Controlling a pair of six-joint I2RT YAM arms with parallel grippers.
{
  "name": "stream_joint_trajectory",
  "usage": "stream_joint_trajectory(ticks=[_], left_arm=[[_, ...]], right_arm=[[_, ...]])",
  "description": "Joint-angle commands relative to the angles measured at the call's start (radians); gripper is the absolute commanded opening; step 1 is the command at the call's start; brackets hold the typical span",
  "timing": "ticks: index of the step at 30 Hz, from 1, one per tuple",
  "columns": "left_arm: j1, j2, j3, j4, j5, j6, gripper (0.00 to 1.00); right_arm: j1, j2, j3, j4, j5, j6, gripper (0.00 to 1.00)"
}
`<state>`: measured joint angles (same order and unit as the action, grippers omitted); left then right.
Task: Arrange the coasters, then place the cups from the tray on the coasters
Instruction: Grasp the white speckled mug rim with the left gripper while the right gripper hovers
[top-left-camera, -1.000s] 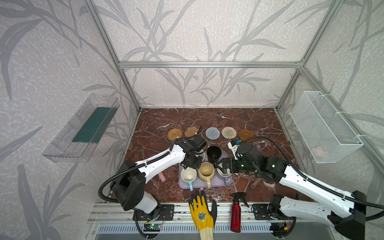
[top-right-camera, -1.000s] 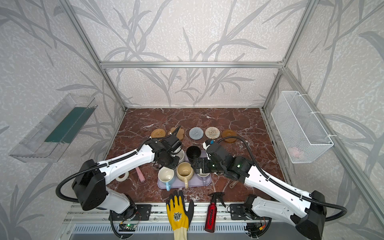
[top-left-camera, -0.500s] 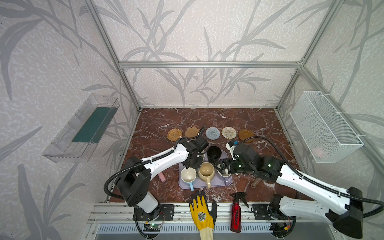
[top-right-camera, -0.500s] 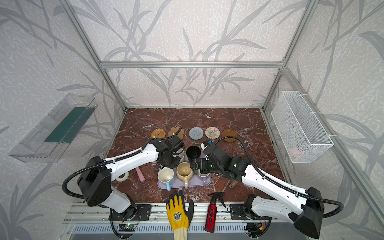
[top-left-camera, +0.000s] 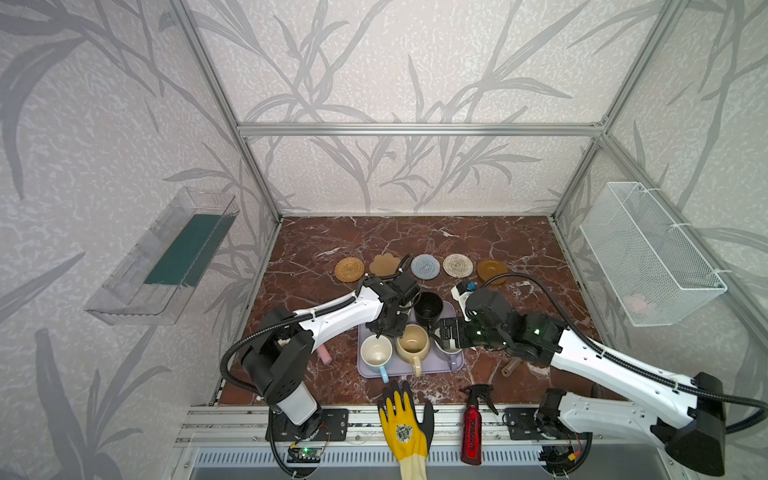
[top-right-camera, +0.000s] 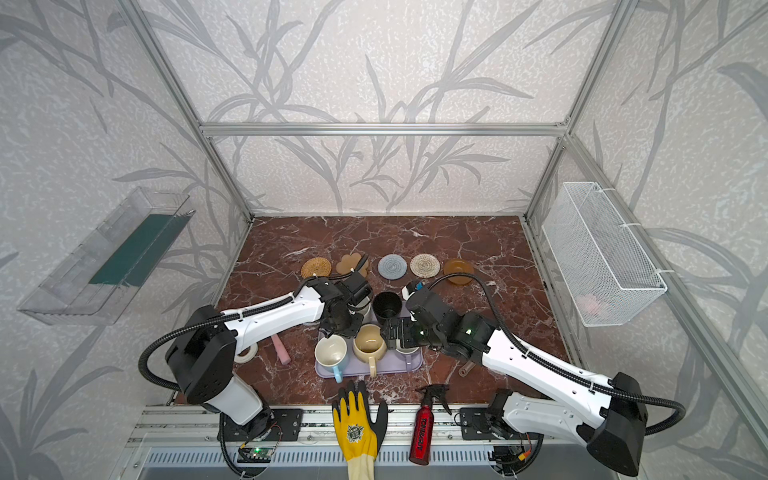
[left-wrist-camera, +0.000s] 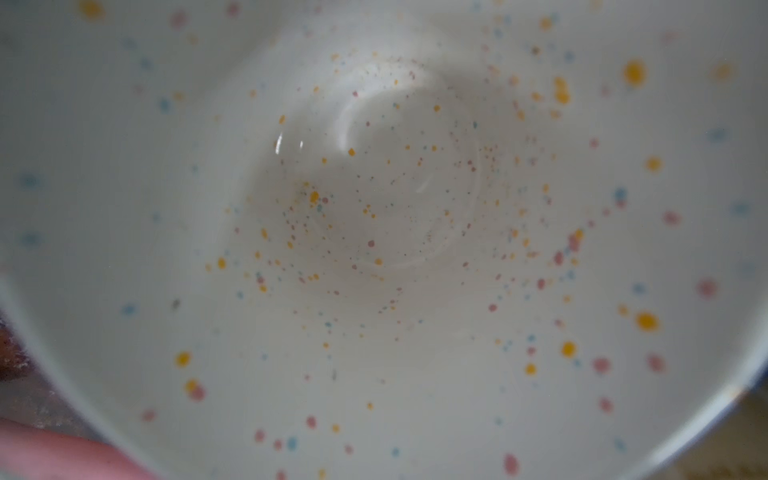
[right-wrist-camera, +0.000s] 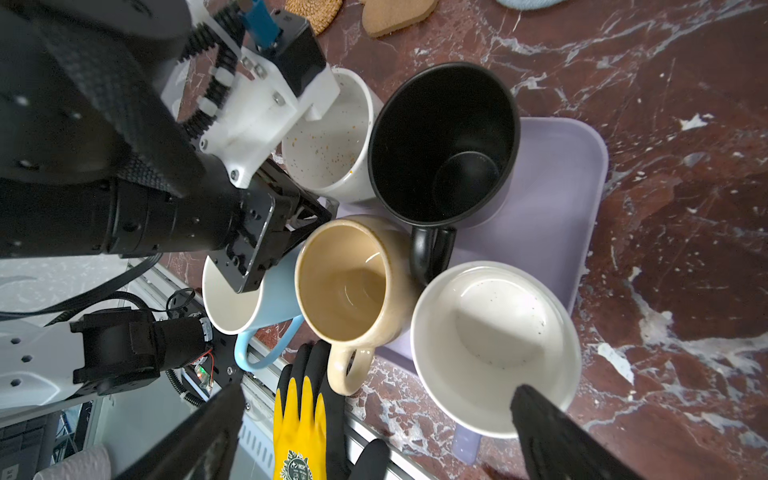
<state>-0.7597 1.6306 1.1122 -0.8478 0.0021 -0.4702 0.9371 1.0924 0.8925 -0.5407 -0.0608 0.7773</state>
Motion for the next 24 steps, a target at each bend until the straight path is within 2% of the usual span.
stream_joint_trajectory(ticks=[1, 7, 24], left_arm=[[-0.006, 0.003, 0.033, 0.005, -0.022, -0.011, 0.16], [-0.007, -0.017, 0.058, -0.018, -0.026, -0.008, 0.00], [-0.005, -0.116, 0.108, -0.116, -0.087, -0.004, 0.00]], right_arm=[[0.009, 0.009, -0.008, 0.022, 0.005, -0.004, 1.00], [0.010, 0.006, -0.007, 0.024, 0.016, -0.009, 1.00], [0.021, 0.038, 0.035, 0.060, 0.006, -0.035, 0.99]])
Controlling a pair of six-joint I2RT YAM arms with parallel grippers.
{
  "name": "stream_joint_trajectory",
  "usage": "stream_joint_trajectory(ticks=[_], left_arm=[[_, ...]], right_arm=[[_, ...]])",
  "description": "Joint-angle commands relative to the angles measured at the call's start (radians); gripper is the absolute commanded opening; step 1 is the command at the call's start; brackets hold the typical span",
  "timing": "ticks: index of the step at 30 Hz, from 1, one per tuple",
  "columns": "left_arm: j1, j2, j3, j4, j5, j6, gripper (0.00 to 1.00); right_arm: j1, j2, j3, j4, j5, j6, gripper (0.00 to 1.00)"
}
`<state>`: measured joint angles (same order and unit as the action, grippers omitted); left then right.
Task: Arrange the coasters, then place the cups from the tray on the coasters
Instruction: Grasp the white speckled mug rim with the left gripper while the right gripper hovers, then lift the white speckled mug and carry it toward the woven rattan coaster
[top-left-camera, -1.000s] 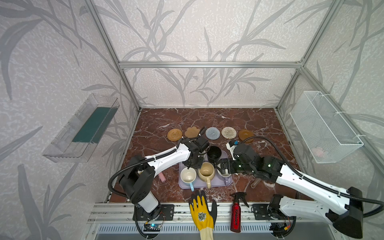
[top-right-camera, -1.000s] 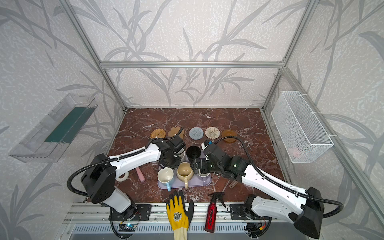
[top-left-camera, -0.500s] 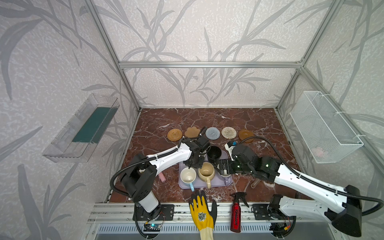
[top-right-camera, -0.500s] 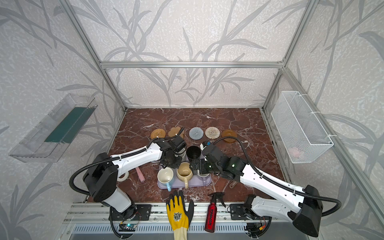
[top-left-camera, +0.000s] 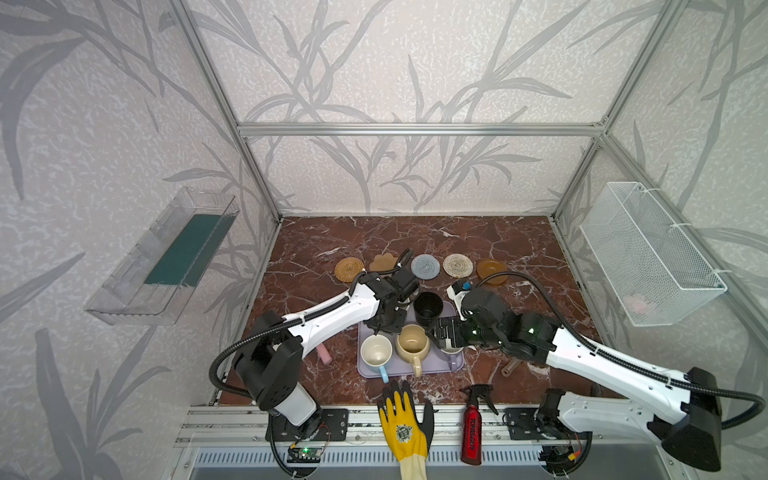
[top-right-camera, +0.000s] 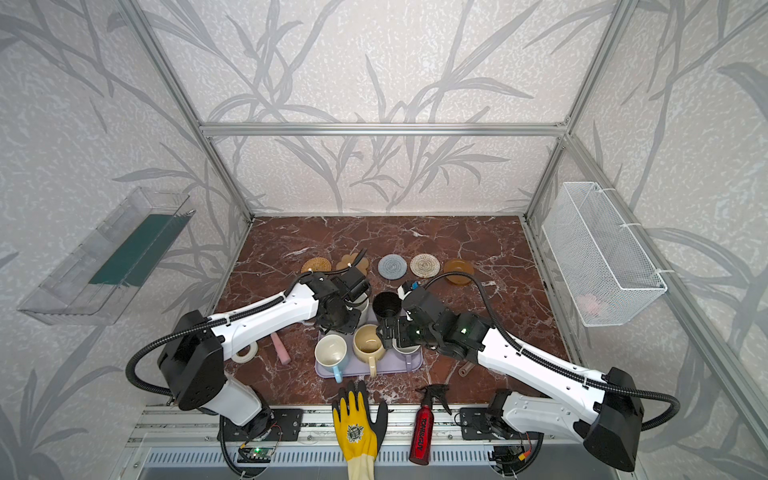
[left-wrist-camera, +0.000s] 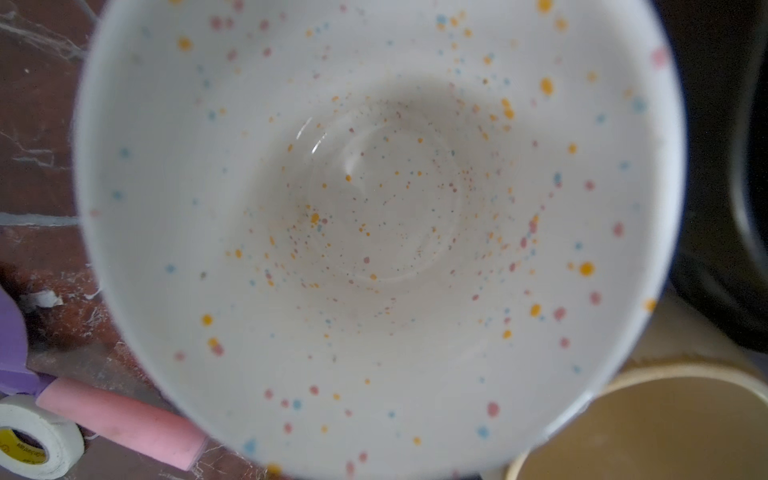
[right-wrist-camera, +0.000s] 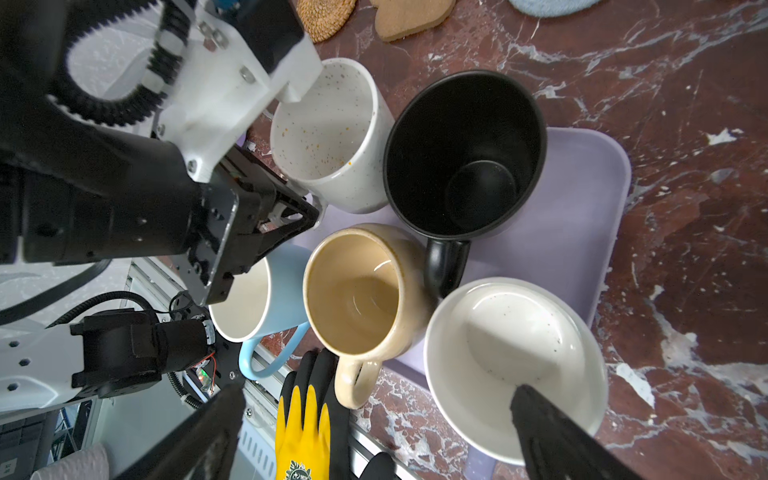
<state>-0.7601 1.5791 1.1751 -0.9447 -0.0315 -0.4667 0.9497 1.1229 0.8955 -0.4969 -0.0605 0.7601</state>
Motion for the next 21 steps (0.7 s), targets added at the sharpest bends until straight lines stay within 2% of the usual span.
stream_joint_trajectory(ticks=[1, 8, 21], left_arm=[[-0.003, -0.070, 0.044, -0.018, -0.057, -0.010, 0.00], [0.000, -0.080, 0.090, -0.075, -0.118, -0.029, 0.00], [0.040, -0.159, 0.194, -0.129, -0.168, -0.024, 0.00]], right_arm=[[0.010, 0.011, 0.034, 0.019, 0.005, -0.019, 0.99], [0.023, 0.043, 0.059, 0.048, 0.009, -0.019, 0.99], [0.031, 0.112, 0.170, 0.089, 0.037, -0.091, 0.99]])
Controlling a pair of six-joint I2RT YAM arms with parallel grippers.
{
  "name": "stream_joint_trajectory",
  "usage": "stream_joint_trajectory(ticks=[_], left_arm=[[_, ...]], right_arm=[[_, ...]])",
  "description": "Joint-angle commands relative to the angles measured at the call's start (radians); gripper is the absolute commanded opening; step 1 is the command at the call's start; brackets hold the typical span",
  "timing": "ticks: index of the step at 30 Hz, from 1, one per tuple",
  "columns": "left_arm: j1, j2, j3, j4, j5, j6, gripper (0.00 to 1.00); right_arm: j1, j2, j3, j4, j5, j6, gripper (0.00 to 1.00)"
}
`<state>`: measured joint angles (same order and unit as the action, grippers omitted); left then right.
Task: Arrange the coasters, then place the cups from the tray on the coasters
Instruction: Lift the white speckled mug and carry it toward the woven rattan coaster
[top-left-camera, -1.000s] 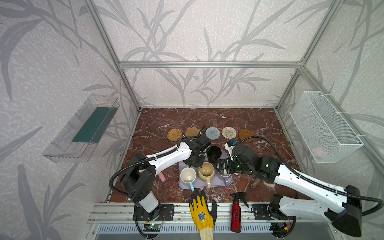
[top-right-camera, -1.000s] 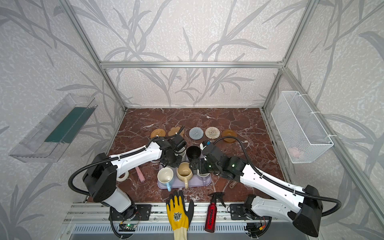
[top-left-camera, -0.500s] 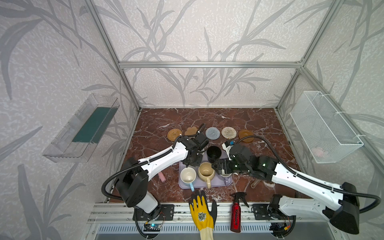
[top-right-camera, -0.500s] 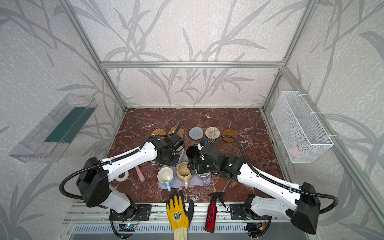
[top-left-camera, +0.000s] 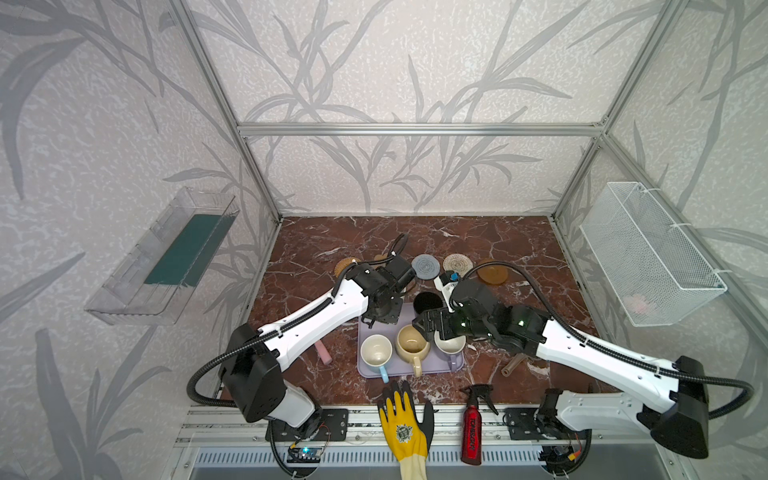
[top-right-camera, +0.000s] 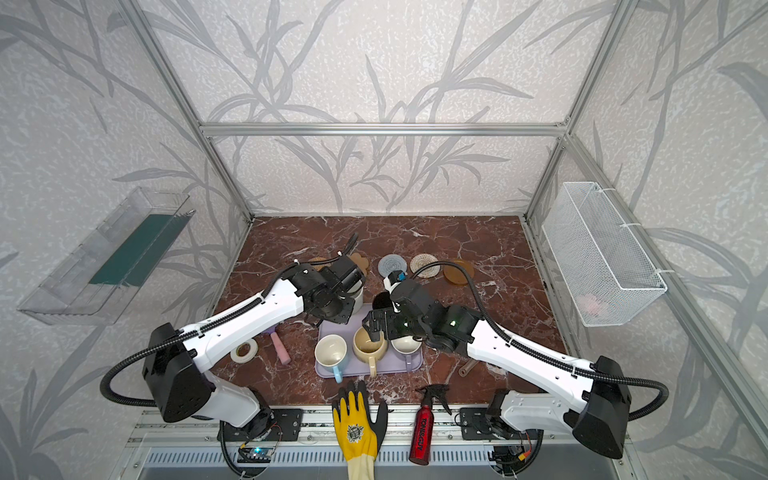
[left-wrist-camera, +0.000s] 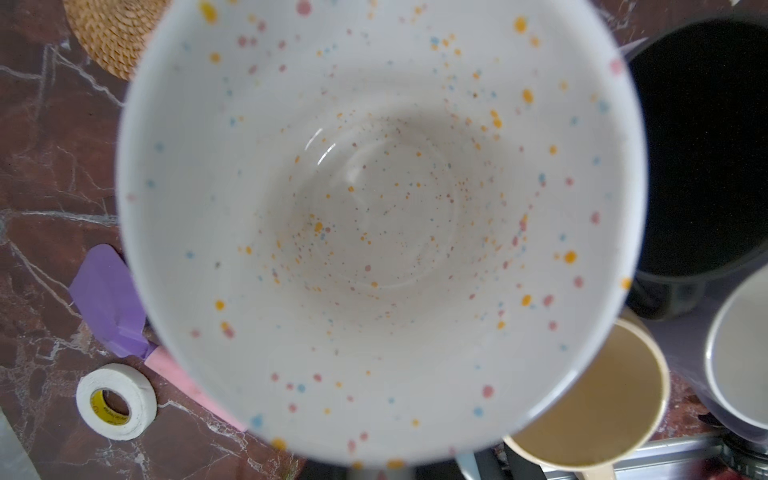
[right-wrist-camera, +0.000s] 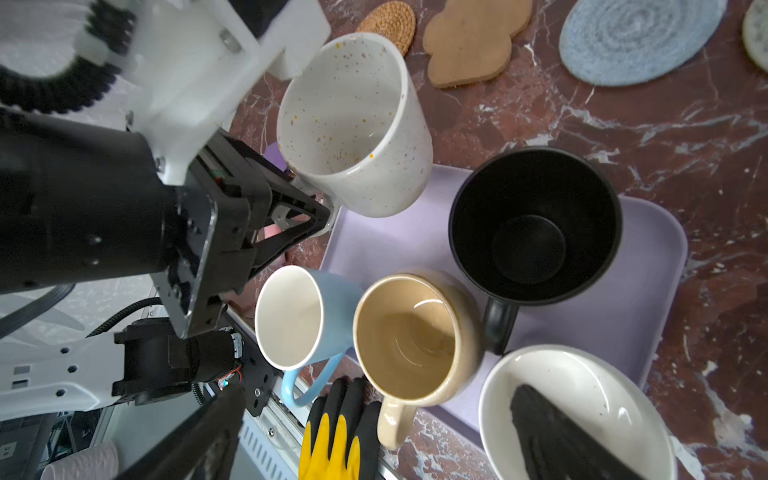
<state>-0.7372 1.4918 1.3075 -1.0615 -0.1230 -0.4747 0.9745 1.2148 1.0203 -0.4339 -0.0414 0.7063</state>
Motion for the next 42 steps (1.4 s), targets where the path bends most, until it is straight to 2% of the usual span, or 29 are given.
stream_joint_trajectory(ticks=[1, 9, 15, 22, 32, 38, 42], left_arm=[[0.028, -0.081, 0.070, -0.012, -0.076, -0.012, 0.00], [0.189, -0.090, 0.137, -0.018, -0.012, 0.062, 0.00], [0.268, -0.073, 0.167, 0.001, -0.058, 0.115, 0.00], [0.381, -0.056, 0.172, 0.094, 0.035, 0.170, 0.00], [0.477, 0.041, 0.160, 0.206, 0.079, 0.214, 0.00], [0.509, 0.102, 0.113, 0.307, 0.019, 0.216, 0.00], [0.546, 0.135, 0.107, 0.378, 0.028, 0.232, 0.00]], right_arm=[[0.006, 0.028, 0.056, 0.027, 0.018, -0.044, 0.99], [0.001, 0.125, 0.155, 0.050, 0.040, -0.119, 0.99], [-0.012, 0.215, 0.258, 0.056, 0.019, -0.152, 0.99], [-0.054, 0.336, 0.409, 0.018, -0.016, -0.145, 0.99], [-0.086, 0.486, 0.568, 0.038, -0.077, -0.122, 0.99], [-0.105, 0.560, 0.597, 0.061, -0.087, -0.113, 0.99], [-0.114, 0.600, 0.614, 0.090, -0.109, -0.103, 0.99]])
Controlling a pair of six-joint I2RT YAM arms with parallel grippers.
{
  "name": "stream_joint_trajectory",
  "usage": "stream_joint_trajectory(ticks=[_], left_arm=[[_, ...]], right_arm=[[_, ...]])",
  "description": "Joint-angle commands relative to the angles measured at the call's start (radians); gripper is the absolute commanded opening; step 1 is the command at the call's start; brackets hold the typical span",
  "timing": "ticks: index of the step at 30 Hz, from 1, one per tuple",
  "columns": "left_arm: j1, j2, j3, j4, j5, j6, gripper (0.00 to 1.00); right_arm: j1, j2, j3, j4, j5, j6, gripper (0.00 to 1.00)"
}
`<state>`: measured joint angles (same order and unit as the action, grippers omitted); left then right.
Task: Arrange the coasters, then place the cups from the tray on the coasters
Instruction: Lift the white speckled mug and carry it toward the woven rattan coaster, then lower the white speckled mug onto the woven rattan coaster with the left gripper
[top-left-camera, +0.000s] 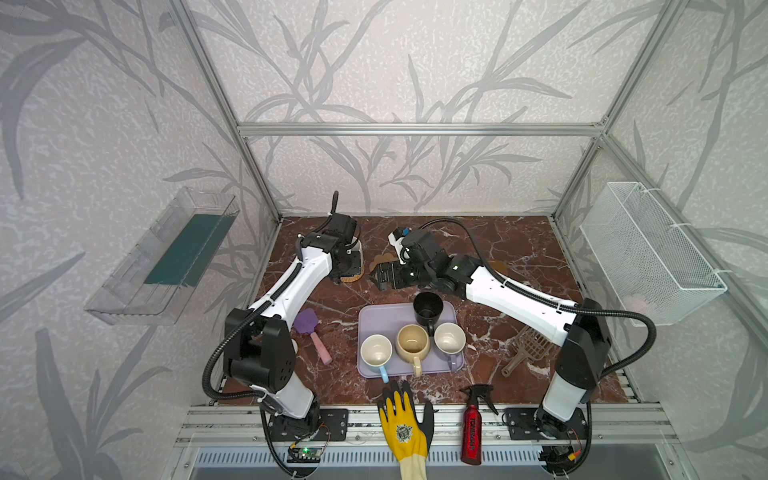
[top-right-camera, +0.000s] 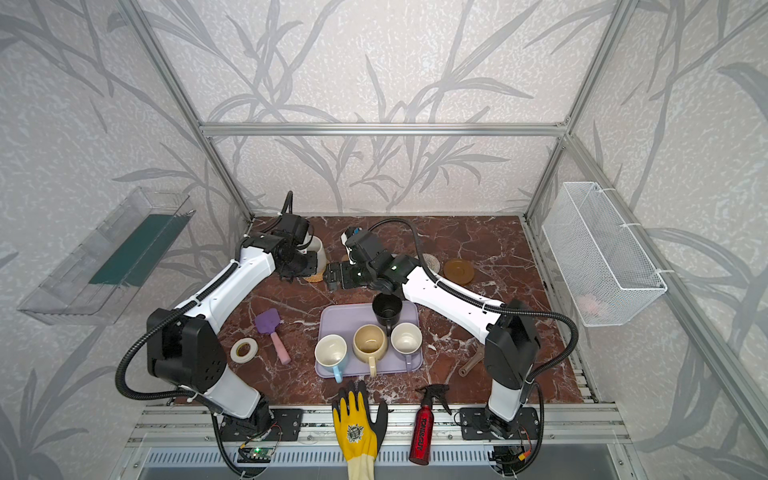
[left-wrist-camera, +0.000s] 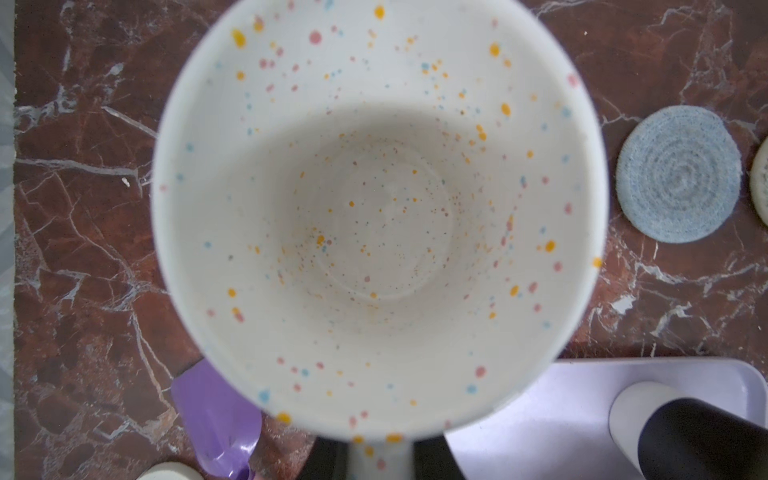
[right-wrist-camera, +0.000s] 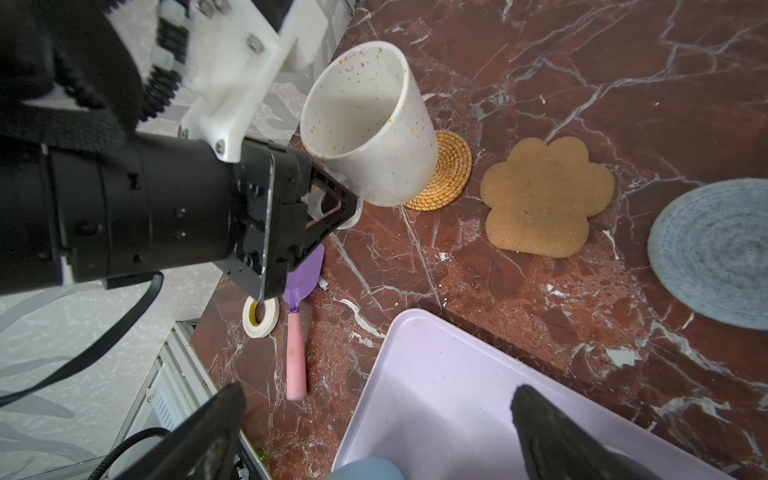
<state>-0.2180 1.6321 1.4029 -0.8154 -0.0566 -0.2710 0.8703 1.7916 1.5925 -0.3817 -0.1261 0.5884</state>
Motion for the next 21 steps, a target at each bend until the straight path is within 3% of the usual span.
stream_joint_trajectory(ticks=[1, 21], left_arm=[[0.036, 0.004, 0.012, 0.139, -0.040, 0.026, 0.00], [0.074, 0.152, 0.017, 0.209, -0.004, 0.051, 0.00]], right_arm=[[-0.008, 0.037, 0.052, 0.038, -0.030, 0.013, 0.99], [-0.038, 0.114, 0.100, 0.049, -0.057, 0.022, 0.99]])
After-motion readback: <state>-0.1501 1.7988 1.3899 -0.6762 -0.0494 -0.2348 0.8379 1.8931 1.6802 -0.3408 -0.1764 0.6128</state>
